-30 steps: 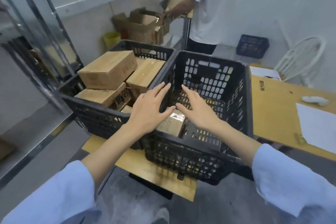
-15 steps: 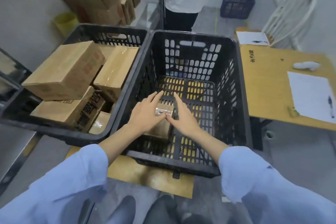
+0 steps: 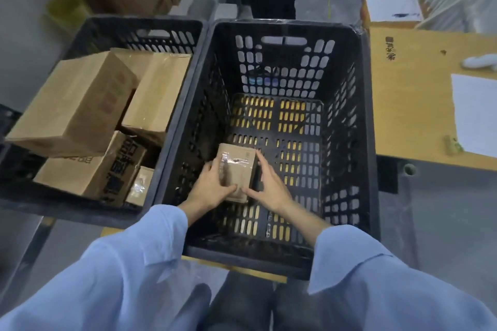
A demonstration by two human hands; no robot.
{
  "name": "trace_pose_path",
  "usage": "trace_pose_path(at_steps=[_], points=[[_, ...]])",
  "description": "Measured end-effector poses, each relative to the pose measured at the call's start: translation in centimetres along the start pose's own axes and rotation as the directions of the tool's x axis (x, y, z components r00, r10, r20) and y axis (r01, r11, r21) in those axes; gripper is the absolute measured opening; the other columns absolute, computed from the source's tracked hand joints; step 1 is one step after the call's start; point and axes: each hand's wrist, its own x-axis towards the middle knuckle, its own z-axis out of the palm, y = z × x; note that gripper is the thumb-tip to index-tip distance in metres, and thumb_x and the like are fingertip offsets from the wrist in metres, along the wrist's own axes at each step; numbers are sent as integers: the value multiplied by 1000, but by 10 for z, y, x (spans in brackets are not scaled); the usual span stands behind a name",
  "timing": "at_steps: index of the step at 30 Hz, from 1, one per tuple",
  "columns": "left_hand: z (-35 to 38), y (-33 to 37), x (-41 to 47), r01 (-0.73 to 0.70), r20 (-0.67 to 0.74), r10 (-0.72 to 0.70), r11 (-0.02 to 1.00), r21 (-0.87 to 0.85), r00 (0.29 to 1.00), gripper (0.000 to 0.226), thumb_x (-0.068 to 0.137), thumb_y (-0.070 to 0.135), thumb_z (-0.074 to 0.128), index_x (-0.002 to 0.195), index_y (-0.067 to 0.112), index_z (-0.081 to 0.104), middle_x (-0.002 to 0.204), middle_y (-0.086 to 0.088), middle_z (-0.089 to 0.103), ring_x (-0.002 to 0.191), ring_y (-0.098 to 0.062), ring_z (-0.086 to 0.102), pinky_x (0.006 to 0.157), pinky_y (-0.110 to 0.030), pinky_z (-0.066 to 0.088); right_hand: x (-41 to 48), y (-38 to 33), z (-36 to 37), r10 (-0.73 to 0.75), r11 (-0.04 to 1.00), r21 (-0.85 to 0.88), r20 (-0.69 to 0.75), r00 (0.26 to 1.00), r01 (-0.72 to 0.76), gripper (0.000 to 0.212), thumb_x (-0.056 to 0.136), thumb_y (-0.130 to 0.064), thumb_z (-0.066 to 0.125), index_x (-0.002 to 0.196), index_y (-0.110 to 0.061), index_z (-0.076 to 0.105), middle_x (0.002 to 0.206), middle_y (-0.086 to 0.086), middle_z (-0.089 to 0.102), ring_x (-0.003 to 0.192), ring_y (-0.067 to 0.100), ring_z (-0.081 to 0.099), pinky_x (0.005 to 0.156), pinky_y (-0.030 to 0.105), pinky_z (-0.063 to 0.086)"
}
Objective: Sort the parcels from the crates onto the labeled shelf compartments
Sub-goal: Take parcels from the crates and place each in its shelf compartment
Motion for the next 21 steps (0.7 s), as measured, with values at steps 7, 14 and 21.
trace_pose_path(at_steps=[7,14,21], points=[[12,-6,11,57,-12,-57,998,-31,998,89,75,16,81,148,19,30,140,-13,46,130,-28,45,110,-38,36,1,18,0,73,997,10,80,994,-74,114,81,-39,78,155,-40,-9,161,2,28,145,25,31,110,50,36],[14,-5,15,48,-37,-50,998,-45,998,89,68,15,87,142,13,37,138,-8,44,128,-23,45,99,-25,33,2,26,0,157,987,7,135,978,-159,125,76,-34,84,155,-34,-13,163,0,21,146,23,29,114,46,33],[21,-12,19,67,30,-67,997,-30,997,92,60,19,93,136,13,40,136,-6,46,126,-18,45,97,-24,34,4,27,-2,216,964,112,191,958,-239,123,72,-26,87,157,-30,-2,162,-1,23,144,25,33,114,50,35]])
